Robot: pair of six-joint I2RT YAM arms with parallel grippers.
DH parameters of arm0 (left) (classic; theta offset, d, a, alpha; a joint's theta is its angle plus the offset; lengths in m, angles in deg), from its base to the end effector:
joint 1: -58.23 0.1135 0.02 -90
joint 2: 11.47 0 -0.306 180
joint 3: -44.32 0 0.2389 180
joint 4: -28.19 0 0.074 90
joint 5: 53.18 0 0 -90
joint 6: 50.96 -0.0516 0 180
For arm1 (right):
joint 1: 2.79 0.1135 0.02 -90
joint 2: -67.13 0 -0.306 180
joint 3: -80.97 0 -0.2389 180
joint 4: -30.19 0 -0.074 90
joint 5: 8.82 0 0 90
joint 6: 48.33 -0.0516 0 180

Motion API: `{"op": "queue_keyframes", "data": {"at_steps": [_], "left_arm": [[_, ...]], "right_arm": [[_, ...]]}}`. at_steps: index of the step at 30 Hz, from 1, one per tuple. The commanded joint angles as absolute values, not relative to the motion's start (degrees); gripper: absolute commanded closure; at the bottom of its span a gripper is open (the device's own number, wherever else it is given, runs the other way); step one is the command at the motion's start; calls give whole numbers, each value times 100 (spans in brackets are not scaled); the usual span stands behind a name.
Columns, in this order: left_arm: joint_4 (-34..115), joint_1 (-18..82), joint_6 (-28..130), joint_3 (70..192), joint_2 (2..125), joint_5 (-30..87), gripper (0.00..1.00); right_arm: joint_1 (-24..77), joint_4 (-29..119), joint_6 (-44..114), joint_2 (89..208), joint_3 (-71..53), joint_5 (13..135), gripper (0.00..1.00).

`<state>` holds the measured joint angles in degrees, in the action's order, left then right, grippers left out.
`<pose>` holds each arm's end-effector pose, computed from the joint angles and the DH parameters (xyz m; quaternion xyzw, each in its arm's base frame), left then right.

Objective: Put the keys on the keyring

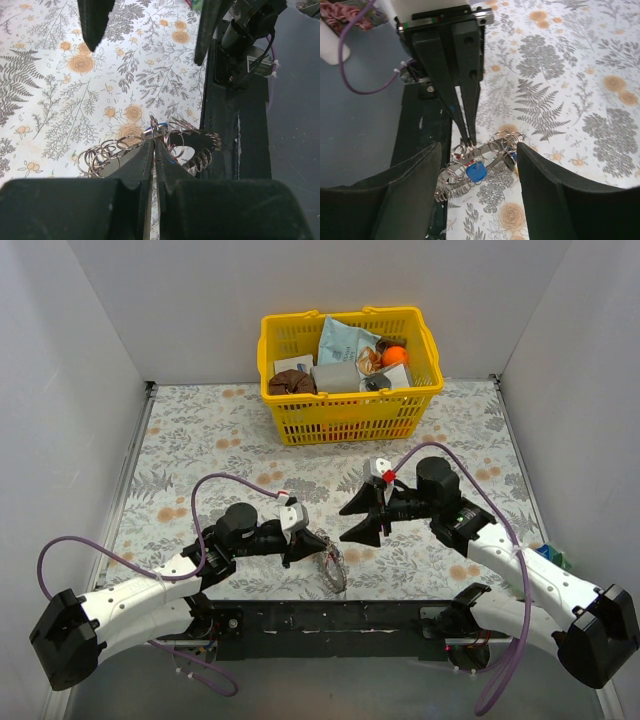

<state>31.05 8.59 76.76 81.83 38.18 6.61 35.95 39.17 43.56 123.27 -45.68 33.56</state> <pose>0.0903 -0.1463 0.2658 0.2373 0.7453 -0.5554 0.2823 0.1279 0.1515 0.3338 -0.4853 0.5773 0.4796 0.4486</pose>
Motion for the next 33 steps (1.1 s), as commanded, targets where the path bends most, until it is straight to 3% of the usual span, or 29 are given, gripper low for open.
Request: {"op": "queue_keyframes", "data": {"at_steps": [1, 18, 33], "left_arm": [[2700, 831, 7622, 8216, 3652, 413, 100], [2585, 831, 7736, 8356, 3696, 229, 100], [2585, 831, 7772, 8392, 3784, 255, 100]], "right_arm": [[3588, 3541, 4282, 12417, -4537, 2388, 34], [3588, 3322, 4211, 12839, -4828, 2273, 67], [3685, 2856, 3965, 13156, -5021, 2238, 67]]}}
